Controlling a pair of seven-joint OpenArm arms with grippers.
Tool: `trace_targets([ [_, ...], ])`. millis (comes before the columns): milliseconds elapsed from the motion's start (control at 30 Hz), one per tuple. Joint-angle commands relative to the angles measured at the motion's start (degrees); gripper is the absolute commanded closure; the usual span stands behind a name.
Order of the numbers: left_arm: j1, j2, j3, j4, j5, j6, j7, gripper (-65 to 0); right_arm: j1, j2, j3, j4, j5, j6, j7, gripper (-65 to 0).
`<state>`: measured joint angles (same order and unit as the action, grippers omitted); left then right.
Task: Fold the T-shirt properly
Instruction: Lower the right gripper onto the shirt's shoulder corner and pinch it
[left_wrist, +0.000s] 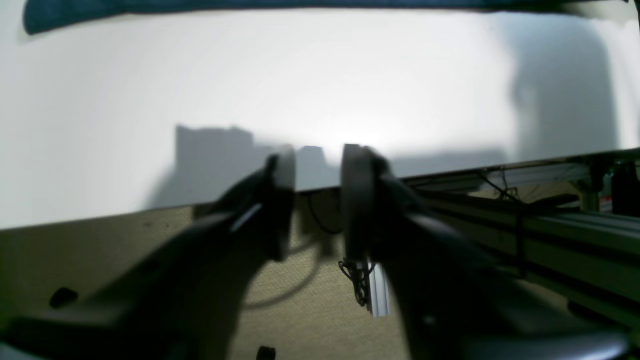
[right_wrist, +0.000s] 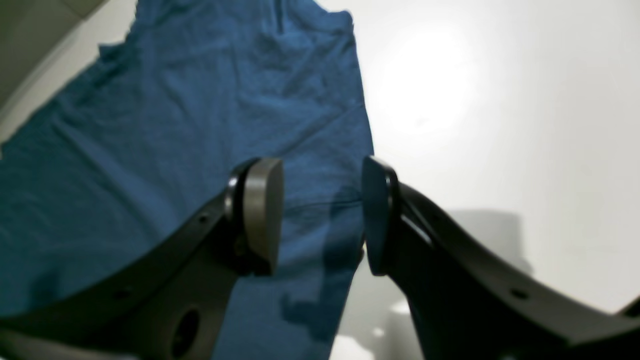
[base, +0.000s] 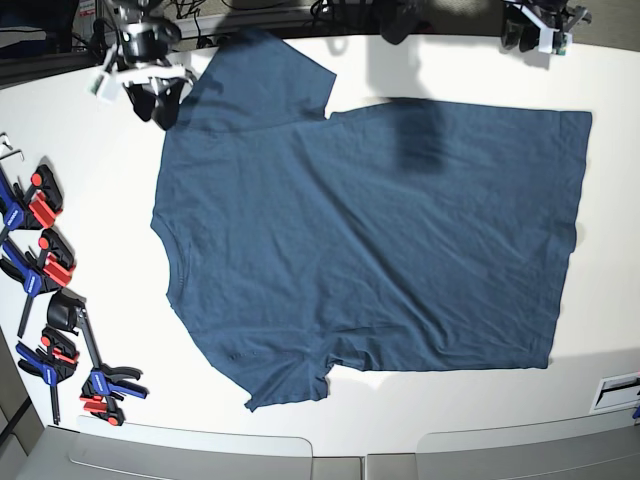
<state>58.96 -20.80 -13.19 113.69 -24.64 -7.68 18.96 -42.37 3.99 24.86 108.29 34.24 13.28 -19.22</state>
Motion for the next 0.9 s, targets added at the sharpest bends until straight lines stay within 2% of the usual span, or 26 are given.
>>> trace_targets([
  [0,0.5,-0.3,-0.3,0.8,-0.3,-0.5,-0.1,-19.7,0.6,0.3,0.3,0.3,0.3,0.2,0.3,-24.6],
  [167,0.6,-0.3,-0.3,0.8,1.0,-0.7,1.2,-19.7,4.3,0.3,0.3,-3.8,0.4,0.2,-2.3,-24.6],
  [300,0.6,-0.3,-0.3,0.8,3.0,-0.7,1.2,-19.7,6.5,0.5,1.0,-8.7,2.0,0.2,-2.6,-28.6],
  [567,0.5,-0.3,-0.3,0.8,3.1,-0.7,1.2,-19.7,8.1,1.1,7.7,-11.3,7.8,0.6,-3.7,-30.2],
  [700,0.1,-0.3,-0.3,0.8,3.2,-0.7,1.2,-19.7,9.9,2.6,7.9,-13.2,8.2,1.9,-5.7,-31.6],
  [867,-0.1,-0.3,-0.3,0.8,3.2,-0.7,1.2,-19.7,13.1,2.6,7.8,-18.3,9.8,2.3,-7.9,-32.6],
])
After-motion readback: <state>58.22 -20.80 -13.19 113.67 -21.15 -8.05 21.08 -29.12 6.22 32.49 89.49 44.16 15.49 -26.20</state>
